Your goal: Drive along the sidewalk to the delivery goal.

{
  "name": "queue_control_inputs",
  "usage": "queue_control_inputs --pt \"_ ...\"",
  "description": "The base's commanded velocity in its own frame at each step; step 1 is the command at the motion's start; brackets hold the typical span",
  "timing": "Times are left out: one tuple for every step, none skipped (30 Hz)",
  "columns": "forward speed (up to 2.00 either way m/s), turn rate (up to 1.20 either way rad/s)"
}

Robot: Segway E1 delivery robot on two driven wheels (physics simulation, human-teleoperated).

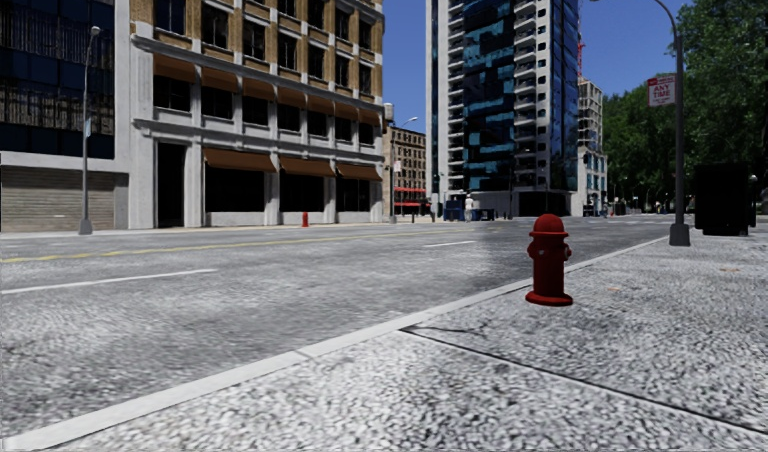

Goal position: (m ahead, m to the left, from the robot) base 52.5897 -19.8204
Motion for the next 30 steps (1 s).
queue_control_inputs --pt "0.89 -0.54" --pt "0.89 -0.54" --pt "0.9 -0.55" --pt "0.9 -0.55" --pt "0.91 -0.55" --pt "0.92 -0.55" --pt "0.92 -0.55" --pt "0.98 -0.55" --pt "1.02 -0.55" --pt "1.03 -0.55" --pt "1.04 -0.55" --pt "1.05 -0.55" --pt "1.05 -0.55" --pt "1.05 -0.55" --pt "1.05 -0.55" --pt "1.06 -0.55" --pt "1.06 -0.55" --pt "1.06 -0.55" --pt "1.06 -0.55" --pt "1.06 -0.55" --pt "1.06 -0.55" --pt "1.06 -0.55" --pt "1.06 -0.55" --pt "1.06 -0.55" --pt "1.06 -0.55" --pt "1.06 -0.55" --pt "1.06 -0.55" --pt "1.06 -0.55" --pt "1.06 -0.55" --pt "1.06 -0.55"
